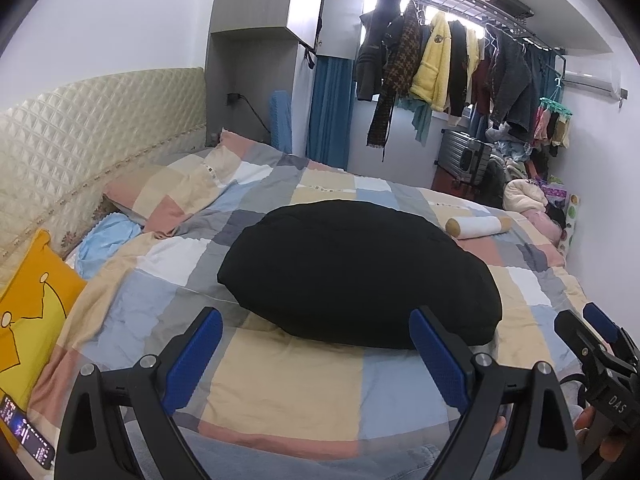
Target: Fold large clothes
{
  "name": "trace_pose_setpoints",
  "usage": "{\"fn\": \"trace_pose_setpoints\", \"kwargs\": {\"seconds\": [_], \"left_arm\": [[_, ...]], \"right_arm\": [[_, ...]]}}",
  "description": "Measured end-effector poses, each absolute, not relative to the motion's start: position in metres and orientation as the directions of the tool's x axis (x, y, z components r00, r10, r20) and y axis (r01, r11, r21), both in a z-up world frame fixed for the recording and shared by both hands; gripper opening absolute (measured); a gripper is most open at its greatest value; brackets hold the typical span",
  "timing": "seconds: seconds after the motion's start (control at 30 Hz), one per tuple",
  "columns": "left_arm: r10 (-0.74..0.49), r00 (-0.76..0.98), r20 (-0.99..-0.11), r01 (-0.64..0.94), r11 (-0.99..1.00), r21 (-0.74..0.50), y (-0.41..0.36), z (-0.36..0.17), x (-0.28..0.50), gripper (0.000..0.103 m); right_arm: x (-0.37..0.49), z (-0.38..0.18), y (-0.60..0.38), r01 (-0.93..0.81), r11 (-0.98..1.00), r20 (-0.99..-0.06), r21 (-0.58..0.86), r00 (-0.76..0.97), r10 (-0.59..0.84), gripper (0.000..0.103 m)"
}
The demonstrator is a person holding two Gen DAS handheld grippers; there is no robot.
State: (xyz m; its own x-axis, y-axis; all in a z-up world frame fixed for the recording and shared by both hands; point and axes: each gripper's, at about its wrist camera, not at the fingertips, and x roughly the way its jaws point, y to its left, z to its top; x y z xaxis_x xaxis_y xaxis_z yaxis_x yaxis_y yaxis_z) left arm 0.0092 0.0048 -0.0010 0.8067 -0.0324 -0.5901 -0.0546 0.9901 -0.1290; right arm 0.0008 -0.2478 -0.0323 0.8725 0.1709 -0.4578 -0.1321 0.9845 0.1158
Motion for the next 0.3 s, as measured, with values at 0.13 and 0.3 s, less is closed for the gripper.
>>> {"fn": "trace_pose_setpoints", "kwargs": {"seconds": [0.13,0.3], "left_arm": [[-0.035,0.805,-0.593,-0.05,0.991,-0.126,0.0034,-0.0008,0.0089,0.095],[-0.033,0.805,-0.592,-0.052,0.991,-0.125,0.0025,-0.0012,0.0085,0.095]], "right_arm": [[0.0008,-0.0325,-0.2472,-0.132,0.984,-0.459,0.116,0.872,0.171,0.103],[0.0007,-0.0323,-0.2471,-0.129,0.985,-0.459,0.115,0.873,0.168,0.103]]}}
